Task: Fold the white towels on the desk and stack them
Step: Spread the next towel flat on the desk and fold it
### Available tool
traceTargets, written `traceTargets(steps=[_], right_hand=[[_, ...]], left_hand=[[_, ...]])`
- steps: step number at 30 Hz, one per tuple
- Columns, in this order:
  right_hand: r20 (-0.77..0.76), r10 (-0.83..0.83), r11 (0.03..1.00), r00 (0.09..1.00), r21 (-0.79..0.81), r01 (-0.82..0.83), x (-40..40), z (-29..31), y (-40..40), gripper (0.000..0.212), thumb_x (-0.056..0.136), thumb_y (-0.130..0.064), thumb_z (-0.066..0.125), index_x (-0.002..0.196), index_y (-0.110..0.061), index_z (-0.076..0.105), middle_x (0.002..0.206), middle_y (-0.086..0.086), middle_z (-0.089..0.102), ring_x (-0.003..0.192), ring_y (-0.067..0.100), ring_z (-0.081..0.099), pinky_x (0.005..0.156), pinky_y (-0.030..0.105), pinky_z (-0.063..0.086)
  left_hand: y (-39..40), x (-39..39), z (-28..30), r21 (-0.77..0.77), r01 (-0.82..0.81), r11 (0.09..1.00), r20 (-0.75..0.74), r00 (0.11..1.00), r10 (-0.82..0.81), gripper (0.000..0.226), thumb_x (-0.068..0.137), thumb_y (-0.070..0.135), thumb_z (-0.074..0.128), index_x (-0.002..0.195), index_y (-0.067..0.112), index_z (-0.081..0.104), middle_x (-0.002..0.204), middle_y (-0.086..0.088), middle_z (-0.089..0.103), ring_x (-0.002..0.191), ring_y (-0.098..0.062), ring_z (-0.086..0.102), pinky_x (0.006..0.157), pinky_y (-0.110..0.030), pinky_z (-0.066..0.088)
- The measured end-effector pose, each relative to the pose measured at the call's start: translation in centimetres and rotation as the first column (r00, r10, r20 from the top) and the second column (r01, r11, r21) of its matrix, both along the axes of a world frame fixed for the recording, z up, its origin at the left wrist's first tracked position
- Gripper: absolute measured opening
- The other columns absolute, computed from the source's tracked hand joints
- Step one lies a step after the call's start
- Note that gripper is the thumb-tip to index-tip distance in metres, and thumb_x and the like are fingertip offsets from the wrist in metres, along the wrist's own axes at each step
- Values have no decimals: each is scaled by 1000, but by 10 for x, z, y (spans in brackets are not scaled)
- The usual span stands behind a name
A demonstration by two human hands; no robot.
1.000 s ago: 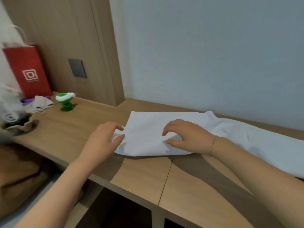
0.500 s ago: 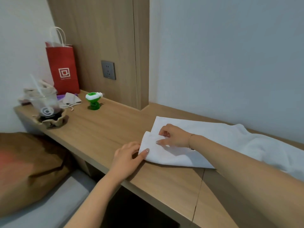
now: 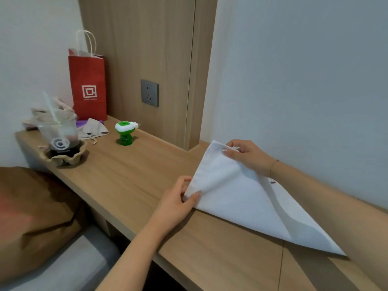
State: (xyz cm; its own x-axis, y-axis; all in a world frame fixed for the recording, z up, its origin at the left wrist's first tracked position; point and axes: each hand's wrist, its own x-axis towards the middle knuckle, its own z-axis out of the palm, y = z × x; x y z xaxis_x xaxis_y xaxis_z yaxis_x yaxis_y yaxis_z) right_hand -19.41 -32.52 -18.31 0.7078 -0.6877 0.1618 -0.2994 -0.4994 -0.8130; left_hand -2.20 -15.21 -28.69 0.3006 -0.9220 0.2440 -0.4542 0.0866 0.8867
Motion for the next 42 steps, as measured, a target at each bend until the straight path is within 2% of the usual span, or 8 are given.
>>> traceTargets(steps=[6, 10, 13, 18, 22, 26, 35, 42], right_hand=[[-330, -47, 995, 943, -97, 16, 27, -64, -27, 32, 97, -33, 56, 69, -17, 54, 70, -1, 52, 70, 15, 49, 66, 25, 38], [-451, -132, 979, 882, -201, 44, 32, -78, -35, 31, 100, -40, 47, 107, -15, 65, 114, 4, 65, 111, 22, 56, 94, 29, 38], [-525, -131, 980, 841, -197, 30, 36, -74, -39, 41, 102, -39, 42, 130, -12, 56, 132, 6, 58, 125, 25, 49, 97, 27, 34], [-478, -119, 915, 870, -392, -90, 35, -64, -37, 24, 103, -31, 41, 96, -13, 56, 95, 8, 64, 95, 29, 58, 77, 32, 37], [-322, -141, 937, 936, -349, 21, 40, -50, -42, 36, 99, -26, 52, 67, -12, 41, 62, -2, 39, 61, 16, 39, 55, 22, 28], [-583, -168, 959, 795, -283, -5, 55, -59, -44, 46, 97, -27, 54, 58, -14, 32, 62, 0, 34, 63, 18, 35, 52, 26, 24], [-640, -134, 975, 756, -220, -14, 65, -62, -52, 32, 103, -30, 42, 80, -9, 50, 98, 14, 58, 91, 24, 50, 74, 28, 32], [-638, -197, 956, 744, -295, 1, 71, -67, -48, 31, 104, -29, 39, 89, -5, 51, 96, 15, 57, 89, 27, 50, 75, 32, 36]], left_hand=[[-4, 4, -7, 7, -118, 993, 110, 987, 117, 24, 91, 46, 59, 80, 26, 55, 75, 6, 65, 75, -12, 58, 77, -32, 44], [-9, 7, -11, -22, -299, 954, 19, 954, 299, 25, 89, 41, 66, 73, 24, 55, 61, 6, 58, 57, -5, 49, 61, -28, 41], [-12, 8, -12, -38, -357, 933, 135, 923, 359, 24, 90, 40, 63, 71, 28, 57, 59, 9, 55, 69, -3, 50, 75, -33, 41], [-12, 3, -9, -3, -296, 955, 363, 890, 277, 46, 87, 64, 47, 68, 23, 55, 77, 13, 56, 91, -1, 40, 81, -29, 24], [-9, 5, -8, -89, -257, 962, 79, 961, 265, 38, 83, 58, 59, 64, 26, 53, 66, 10, 51, 84, -9, 48, 80, -32, 38], [-8, 3, -8, -35, -261, 965, 118, 957, 263, 37, 85, 54, 63, 65, 25, 51, 58, 7, 51, 68, -11, 48, 72, -30, 35], [-12, 3, -10, -7, -453, 892, 287, 853, 435, 32, 87, 52, 60, 66, 28, 53, 61, 8, 56, 78, 1, 49, 79, -25, 18], [-12, 4, -11, 28, -420, 907, 317, 864, 391, 30, 91, 42, 56, 67, 27, 49, 59, 9, 53, 70, -4, 51, 79, -26, 20]])
